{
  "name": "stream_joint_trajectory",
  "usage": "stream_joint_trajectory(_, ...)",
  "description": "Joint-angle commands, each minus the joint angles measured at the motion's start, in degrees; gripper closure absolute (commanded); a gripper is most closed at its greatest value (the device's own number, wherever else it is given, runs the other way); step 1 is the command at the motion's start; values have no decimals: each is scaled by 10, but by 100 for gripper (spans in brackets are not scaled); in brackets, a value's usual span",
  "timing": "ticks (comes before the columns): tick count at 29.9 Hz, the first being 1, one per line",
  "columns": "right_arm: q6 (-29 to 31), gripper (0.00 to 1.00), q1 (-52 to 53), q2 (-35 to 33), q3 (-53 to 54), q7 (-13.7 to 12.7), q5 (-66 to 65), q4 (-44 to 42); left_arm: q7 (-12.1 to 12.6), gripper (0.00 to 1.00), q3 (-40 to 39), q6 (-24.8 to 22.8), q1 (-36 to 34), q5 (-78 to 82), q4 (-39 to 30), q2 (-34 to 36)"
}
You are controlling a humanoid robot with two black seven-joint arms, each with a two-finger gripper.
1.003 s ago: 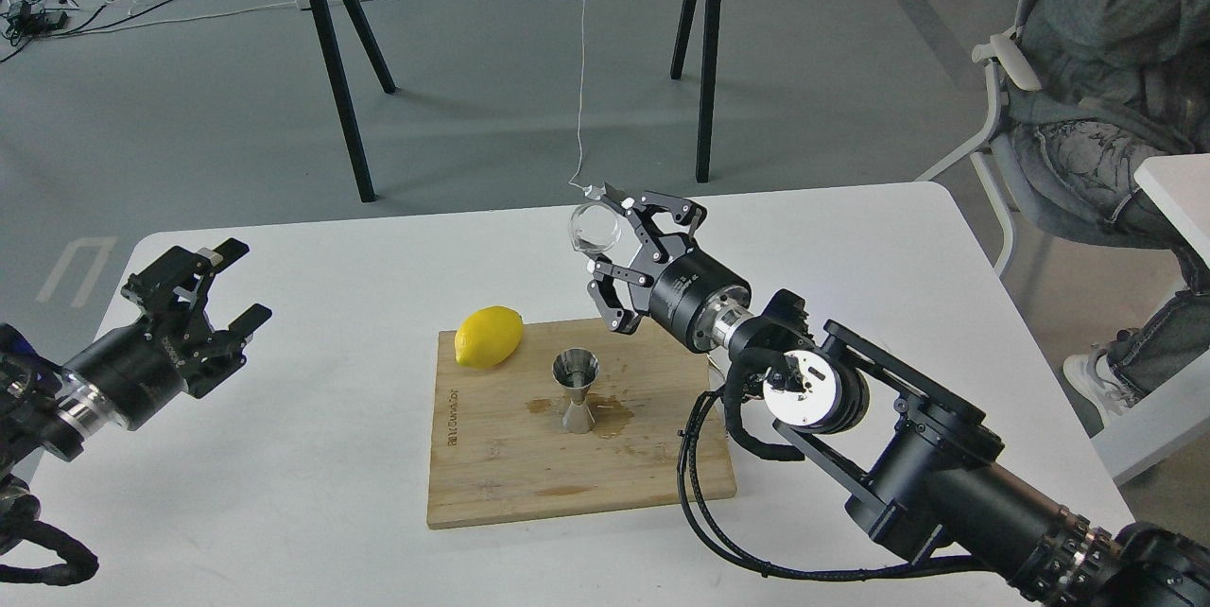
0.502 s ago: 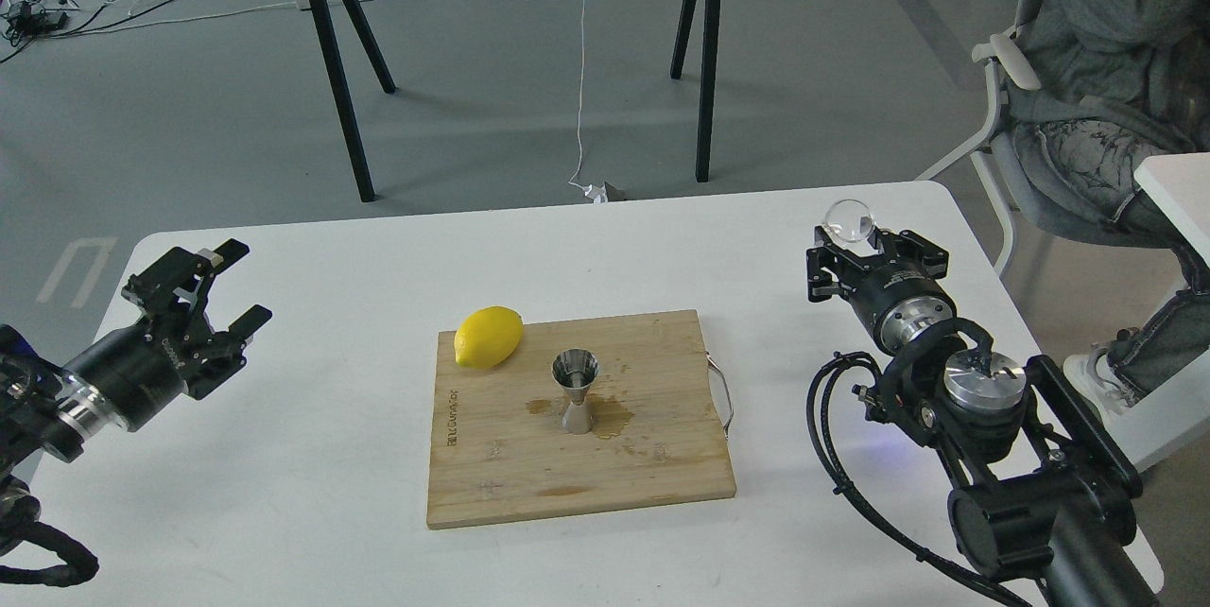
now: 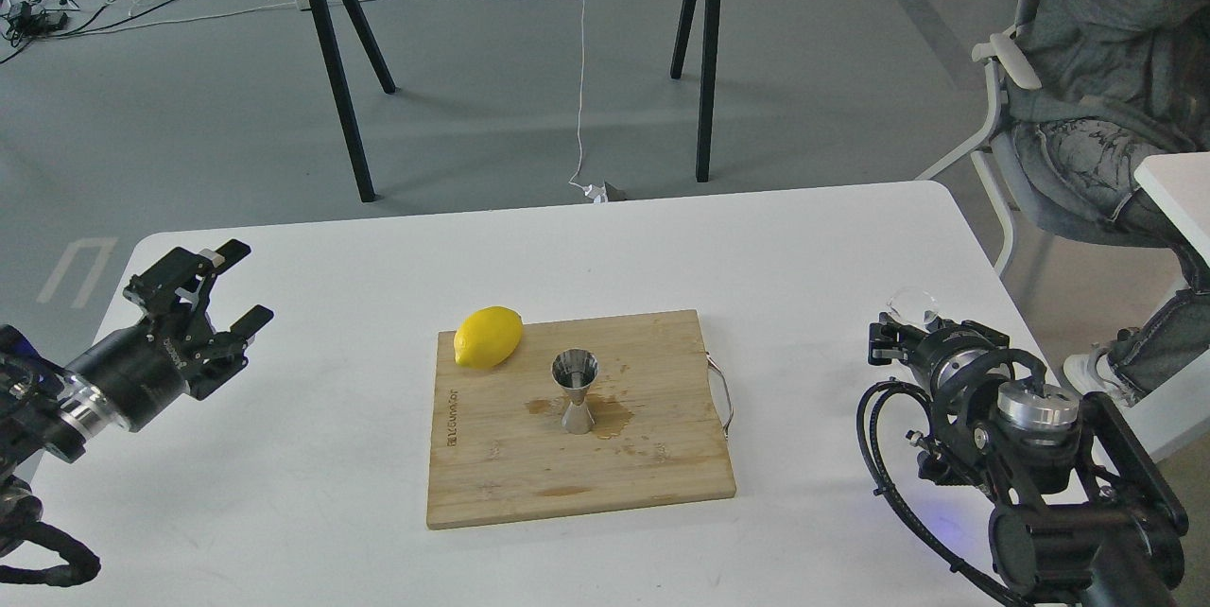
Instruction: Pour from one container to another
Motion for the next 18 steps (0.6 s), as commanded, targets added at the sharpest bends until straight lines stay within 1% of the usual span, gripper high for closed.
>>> stream_joint_trajectory(1, 0, 66, 7, -1, -3, 0, 0, -30, 0, 2, 0, 0, 0, 0, 0, -1)
stream_joint_trajectory(3, 0, 66, 14, -1, -4, 0, 0, -51, 0, 2, 0, 0, 0, 0, 0, -2)
stream_joint_trajectory(12, 0, 65, 26, 0, -10, 1, -3, -77, 0, 2, 0, 0, 0, 0, 0, -2)
stream_joint_trajectory(18, 0, 60, 38, 0, -27, 2, -6, -100, 0, 2, 0, 0, 0, 0, 0, -2)
